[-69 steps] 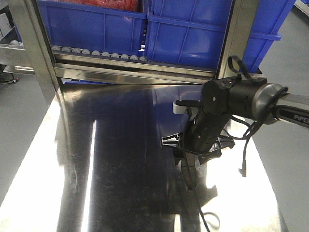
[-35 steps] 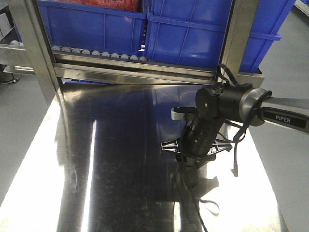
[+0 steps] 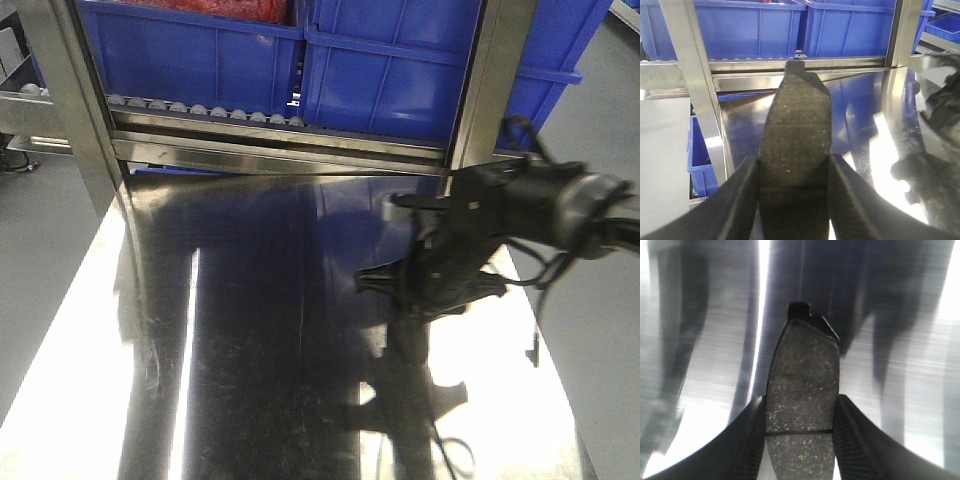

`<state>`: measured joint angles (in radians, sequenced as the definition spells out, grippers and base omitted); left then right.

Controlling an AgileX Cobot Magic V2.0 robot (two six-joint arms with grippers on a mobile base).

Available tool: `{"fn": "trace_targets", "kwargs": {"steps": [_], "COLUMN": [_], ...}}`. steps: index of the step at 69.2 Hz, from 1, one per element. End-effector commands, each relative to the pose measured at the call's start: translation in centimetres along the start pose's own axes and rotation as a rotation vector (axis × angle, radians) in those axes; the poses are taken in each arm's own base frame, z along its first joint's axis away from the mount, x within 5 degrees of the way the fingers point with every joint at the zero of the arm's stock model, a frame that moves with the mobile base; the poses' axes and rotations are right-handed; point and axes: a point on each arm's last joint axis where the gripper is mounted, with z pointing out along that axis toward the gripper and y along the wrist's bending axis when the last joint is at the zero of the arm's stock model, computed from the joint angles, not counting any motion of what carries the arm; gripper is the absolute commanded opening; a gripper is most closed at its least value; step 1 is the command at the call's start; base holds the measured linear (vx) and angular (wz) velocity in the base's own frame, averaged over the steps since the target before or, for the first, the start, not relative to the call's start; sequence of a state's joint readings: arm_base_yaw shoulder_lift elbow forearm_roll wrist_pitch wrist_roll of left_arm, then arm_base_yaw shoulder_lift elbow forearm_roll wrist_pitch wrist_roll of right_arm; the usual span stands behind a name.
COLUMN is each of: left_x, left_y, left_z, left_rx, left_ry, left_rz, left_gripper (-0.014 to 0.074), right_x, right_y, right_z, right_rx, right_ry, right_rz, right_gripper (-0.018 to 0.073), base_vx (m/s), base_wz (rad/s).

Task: Move and align brake pads A on conveyor
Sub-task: 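Close the right gripper on the brake pad and lift it, then back the base away from the steel table and turn toward the aisle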

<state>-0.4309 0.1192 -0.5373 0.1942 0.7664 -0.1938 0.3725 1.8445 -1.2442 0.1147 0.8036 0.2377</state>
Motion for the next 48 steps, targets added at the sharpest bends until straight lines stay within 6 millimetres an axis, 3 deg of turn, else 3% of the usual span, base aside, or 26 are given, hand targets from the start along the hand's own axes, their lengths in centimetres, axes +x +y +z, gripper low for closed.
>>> {"fn": "trace_targets", "kwargs": {"steps": [1,13,22,42,48], "left_x": [-1.5,-1.5,-1.5,-1.5,-1.5], "left_y": [-0.2,-0.2,-0.2,-0.2,-0.2], "left_z": [-0.3,-0.3,-0.3,-0.3,-0.3], "left_rx": [0.018,0.018,0.018,0.018,0.018], "left_ry": [-0.108,-0.108,-0.108,-0.108,-0.108], "left_rz": [0.002,0.002,0.002,0.002,0.002], "left_gripper": [-0.0006,-0.0006,-0.0006,-0.0006,-0.0006], "right_x": [-0.2,1.8,4.0,10.7,13.0], "right_y": [-2.5,-7.0,-9.1,-8.7,-8.7], "right_z": [-4.4,-8.4,-11.9,-18.4,-19.4], "right_rx": [-0.004,0.044,0.094,0.139,0.143], "right_ry": [-0.138,-0.211,-0.31,-0.663,-0.775], "right_rz": [-0.01,-0.026,-0.043,-0.169,-0.175], "right_gripper": [-0.0006,-0.0005,-0.0005,-0.0005,-0.0005], "base_vx": [0.0,0.0,0.0,0.0,0.0], "base_wz": [0.0,0.0,0.0,0.0,0.0]}}
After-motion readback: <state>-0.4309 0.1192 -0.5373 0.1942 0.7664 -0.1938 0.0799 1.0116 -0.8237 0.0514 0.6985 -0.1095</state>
